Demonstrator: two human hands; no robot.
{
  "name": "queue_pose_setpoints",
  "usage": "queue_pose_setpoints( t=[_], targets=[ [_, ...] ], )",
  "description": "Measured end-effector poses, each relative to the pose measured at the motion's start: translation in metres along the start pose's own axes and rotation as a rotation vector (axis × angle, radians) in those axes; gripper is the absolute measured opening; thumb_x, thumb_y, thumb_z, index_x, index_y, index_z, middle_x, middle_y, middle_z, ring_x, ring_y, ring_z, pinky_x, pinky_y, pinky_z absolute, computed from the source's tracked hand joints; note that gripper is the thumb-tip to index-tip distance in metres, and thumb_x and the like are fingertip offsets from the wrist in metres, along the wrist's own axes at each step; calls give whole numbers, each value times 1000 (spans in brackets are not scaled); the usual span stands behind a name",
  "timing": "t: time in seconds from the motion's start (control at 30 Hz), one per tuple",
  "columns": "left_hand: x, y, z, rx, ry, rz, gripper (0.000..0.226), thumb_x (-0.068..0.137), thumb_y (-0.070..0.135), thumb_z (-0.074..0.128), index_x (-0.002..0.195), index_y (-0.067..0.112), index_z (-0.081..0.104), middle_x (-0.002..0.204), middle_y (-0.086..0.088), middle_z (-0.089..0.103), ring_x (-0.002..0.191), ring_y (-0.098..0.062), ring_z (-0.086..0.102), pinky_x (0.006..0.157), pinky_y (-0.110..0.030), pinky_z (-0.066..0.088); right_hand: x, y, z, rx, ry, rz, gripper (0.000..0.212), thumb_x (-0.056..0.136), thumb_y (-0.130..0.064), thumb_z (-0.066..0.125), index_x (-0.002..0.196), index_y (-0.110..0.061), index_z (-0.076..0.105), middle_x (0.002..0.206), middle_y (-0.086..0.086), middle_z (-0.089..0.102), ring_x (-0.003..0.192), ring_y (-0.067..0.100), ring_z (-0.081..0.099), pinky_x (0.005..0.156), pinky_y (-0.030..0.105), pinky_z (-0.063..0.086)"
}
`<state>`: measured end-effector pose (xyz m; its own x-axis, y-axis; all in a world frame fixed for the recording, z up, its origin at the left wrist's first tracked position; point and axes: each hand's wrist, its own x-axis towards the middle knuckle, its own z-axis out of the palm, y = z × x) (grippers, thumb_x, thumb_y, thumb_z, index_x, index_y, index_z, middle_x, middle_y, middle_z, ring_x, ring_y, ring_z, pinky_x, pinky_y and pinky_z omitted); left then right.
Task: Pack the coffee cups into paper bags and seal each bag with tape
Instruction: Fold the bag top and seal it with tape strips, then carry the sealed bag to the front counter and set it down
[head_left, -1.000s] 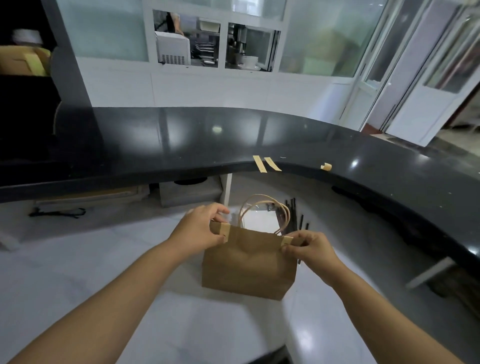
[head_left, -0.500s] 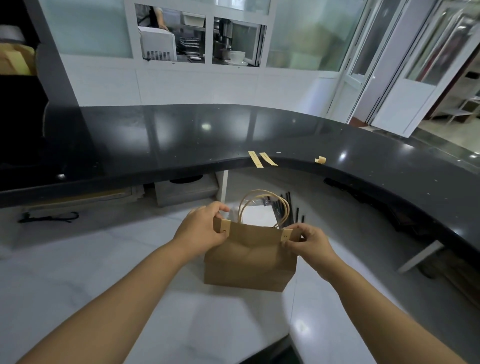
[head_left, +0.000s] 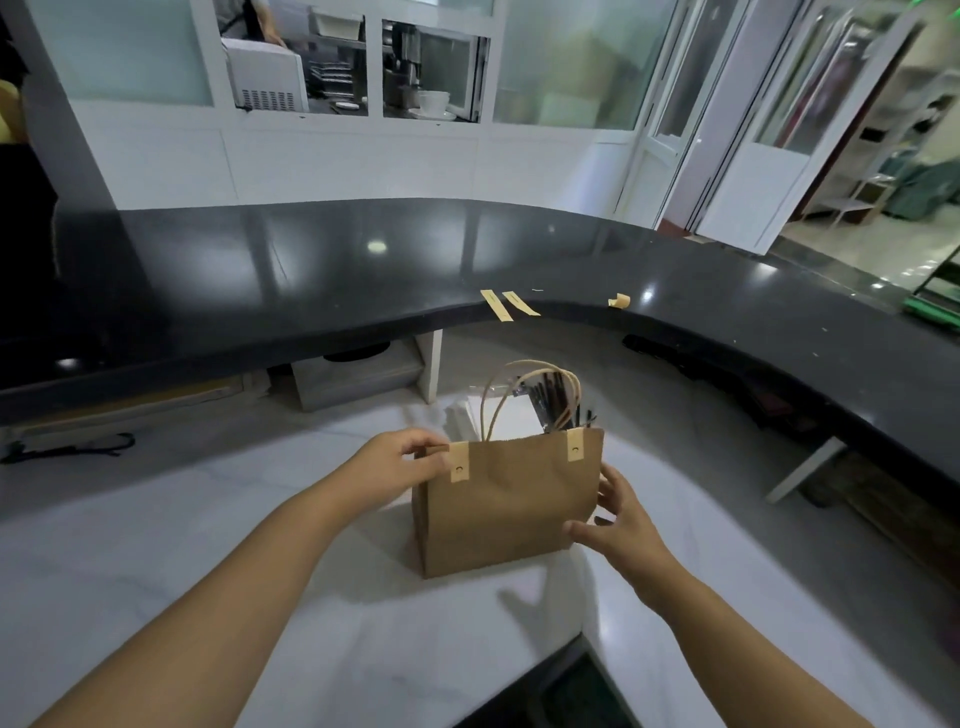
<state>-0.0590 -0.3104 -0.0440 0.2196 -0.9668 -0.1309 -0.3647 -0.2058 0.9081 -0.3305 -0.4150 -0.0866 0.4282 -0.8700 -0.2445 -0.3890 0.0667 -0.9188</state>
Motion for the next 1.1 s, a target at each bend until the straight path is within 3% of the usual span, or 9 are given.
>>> queue_pose_setpoints(
  t=[0.17,0.27,0.4,0.47,0.53,0.63,0.8,0.93,1.1],
  targets=[
    [-12,5,6,-43,-173,5,54,86,63,25,105,34,66,117,16,61,108,1,52,93,-20,34,-17,10,10,42,90,66,101,77,-17,79,151,-25,10,154,0,24,136,20,32,105,38,35],
    [-13,-1,11,-40,-266,-31,64,86,65,12,114,41,63,129,17,53,119,-1,44,109,-31,25,-28,13,20,55,135,104,107,78,-25,78,152,-26,1,159,0,11,142,23,24,108,42,33],
    [-18,-9,17,-5,-331,7,50,90,58,27,123,37,59,127,13,57,118,-4,49,102,-23,35,-43,14,34,94,134,151,98,85,-38,67,152,-23,-3,160,1,7,144,25,22,111,43,29],
    [-20,-10,21,-25,-367,18,41,95,46,36,128,29,54,123,12,55,106,6,50,85,-4,40,-52,14,43,88,119,187,90,88,-49,56,151,-24,-3,161,1,7,144,26,23,112,43,28],
    [-19,-13,25,-44,-397,5,39,98,37,40,135,27,45,123,13,51,100,9,47,69,3,39,-59,15,52,81,102,210,93,82,-62,47,151,-24,-2,160,2,9,143,27,24,115,45,27],
    [-20,-23,29,-66,-429,-27,49,97,38,42,144,29,30,131,13,44,107,2,45,66,3,39,-66,18,66,73,65,242,96,75,-67,38,151,-23,0,158,2,15,141,28,29,115,47,29],
    [-23,-42,37,-85,-532,-41,87,83,31,67,150,25,12,144,7,35,117,-5,45,73,0,42,-74,20,85,171,54,225,78,81,-64,30,147,-25,18,148,-2,35,133,22,41,112,40,35],
    [-24,-50,45,-212,-508,-72,85,77,3,74,144,26,27,124,9,54,96,7,58,69,-11,49,-77,22,95,224,77,240,80,79,-69,26,147,-28,25,143,-6,39,134,20,39,111,39,36],
    [-28,-53,50,-289,-476,-47,78,73,-7,74,136,23,39,121,5,57,92,9,60,69,-12,49,-83,29,104,361,127,265,58,96,-61,21,142,-33,39,137,-9,51,122,10,49,102,34,44]
  ],
)
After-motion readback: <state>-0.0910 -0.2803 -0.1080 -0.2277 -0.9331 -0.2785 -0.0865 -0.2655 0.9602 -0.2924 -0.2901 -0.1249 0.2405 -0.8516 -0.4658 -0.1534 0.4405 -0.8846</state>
